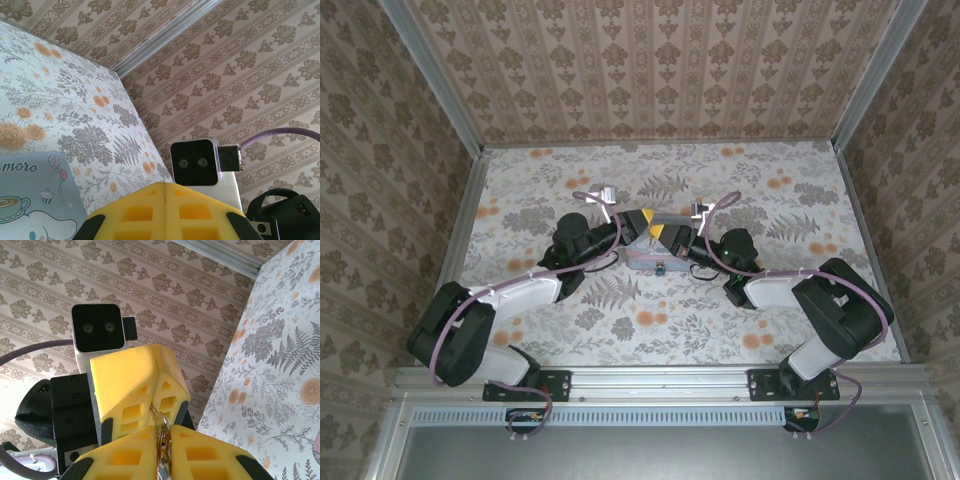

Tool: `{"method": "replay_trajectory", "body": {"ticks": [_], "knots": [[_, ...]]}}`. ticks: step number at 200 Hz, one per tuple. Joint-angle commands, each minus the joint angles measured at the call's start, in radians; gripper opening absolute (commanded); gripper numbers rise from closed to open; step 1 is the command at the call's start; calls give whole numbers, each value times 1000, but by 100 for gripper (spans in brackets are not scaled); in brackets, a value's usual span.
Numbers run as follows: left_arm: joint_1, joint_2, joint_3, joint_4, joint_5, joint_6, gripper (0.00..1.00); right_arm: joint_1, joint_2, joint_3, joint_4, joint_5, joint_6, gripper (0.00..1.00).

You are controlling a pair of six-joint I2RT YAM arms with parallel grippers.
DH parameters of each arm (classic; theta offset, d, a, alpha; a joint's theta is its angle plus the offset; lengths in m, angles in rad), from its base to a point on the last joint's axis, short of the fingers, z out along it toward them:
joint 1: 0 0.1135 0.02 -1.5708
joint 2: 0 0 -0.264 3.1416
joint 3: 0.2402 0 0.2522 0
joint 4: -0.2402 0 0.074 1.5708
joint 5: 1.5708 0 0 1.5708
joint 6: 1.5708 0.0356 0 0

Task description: Unlock the padlock with the key

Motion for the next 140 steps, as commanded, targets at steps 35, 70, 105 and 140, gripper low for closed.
{"method": "replay_trajectory", "body": {"ticks": [35, 70, 105, 140], "knots": [[-15, 4, 9, 31, -8, -7, 0, -8, 1, 14, 44, -6, 6, 22], [-17, 5, 9, 30, -10, -7, 0, -7, 3, 18, 44, -7, 7, 22], [-18, 5, 9, 29, -13, -7, 0, -10, 3, 15, 44, -10, 9, 16], [-20, 6, 9, 29, -13, -7, 0, -14, 0, 13, 45, -11, 11, 0]]}}
